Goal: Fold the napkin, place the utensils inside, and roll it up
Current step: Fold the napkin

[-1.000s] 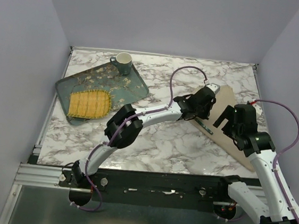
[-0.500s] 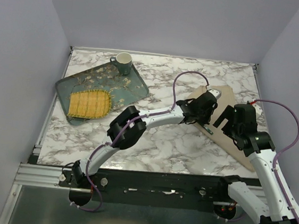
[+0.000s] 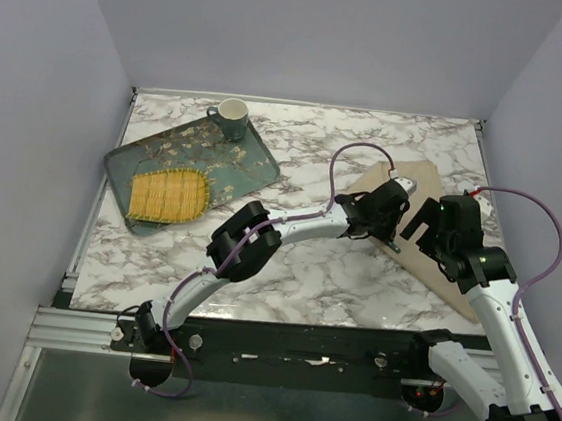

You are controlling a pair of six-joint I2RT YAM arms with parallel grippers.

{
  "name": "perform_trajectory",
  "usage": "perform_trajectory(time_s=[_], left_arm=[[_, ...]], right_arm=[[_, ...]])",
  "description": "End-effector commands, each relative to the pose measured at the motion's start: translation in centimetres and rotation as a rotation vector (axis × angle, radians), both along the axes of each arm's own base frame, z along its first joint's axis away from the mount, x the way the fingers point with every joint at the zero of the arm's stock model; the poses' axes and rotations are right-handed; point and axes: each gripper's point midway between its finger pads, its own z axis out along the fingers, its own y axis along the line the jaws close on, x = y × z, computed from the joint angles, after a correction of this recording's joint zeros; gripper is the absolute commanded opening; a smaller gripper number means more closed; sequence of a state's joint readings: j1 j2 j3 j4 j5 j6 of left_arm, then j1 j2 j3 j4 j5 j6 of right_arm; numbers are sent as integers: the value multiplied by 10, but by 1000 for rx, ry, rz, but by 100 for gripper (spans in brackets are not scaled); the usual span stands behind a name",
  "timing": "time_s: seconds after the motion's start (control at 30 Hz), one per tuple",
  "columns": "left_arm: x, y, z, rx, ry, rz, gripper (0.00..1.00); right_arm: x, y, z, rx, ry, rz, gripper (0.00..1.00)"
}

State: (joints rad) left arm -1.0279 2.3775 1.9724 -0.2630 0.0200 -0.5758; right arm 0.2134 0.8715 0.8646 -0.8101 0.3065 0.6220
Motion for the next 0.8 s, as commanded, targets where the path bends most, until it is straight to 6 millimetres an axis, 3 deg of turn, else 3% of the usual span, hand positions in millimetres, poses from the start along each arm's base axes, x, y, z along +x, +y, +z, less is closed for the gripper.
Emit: perform_trajectory(time_s=[0.0,0.13,0.77], left_arm=[[-6,-10,0,-27,11,-24,7],[-8,-11,-2,-29,20,-29,15],[-21,-17,0,-52,45,-62,9]], right_arm=[[-4,-6,-4,-5,20,-33,100],[-4,-5,-5,-4,23,-31,100],[-2,-3,-6,11,33,-29,100]])
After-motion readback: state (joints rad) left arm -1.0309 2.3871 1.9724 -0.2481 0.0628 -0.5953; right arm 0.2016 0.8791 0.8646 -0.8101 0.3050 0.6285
